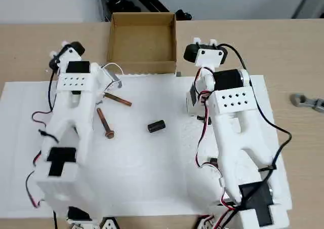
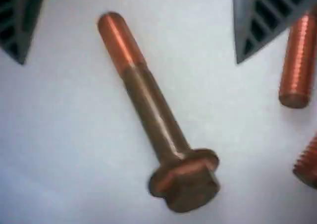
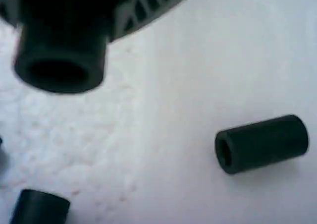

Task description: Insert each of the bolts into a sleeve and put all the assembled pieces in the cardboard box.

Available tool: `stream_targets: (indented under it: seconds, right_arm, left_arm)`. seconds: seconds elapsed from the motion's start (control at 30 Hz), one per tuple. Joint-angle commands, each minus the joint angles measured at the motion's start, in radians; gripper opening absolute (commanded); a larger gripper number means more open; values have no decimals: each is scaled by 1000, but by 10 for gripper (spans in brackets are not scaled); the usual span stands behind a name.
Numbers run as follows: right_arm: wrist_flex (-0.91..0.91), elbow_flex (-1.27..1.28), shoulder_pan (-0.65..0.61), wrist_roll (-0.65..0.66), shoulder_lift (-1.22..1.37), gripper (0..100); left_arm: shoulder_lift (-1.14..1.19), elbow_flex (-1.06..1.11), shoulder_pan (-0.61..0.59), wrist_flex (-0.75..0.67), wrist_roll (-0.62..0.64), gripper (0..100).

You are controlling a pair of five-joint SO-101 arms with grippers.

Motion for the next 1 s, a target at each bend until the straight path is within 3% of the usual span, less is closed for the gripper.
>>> stream_targets:
  seconds: [0.0, 0.1, 0.33, 0.97]
  right_arm:
    - [5, -3, 4, 8, -54, 7]
    - [5, -3, 4, 8, -54, 7]
    - [5, -3, 4, 8, -54, 7]
    - [5, -3, 4, 8, -54, 7]
  left_arm:
    - [63, -119, 8, 48, 78, 236]
    - [132, -209, 8, 95, 141, 236]
    - [242, -348, 6, 137, 158, 236]
    - [423, -360, 0, 100, 201, 236]
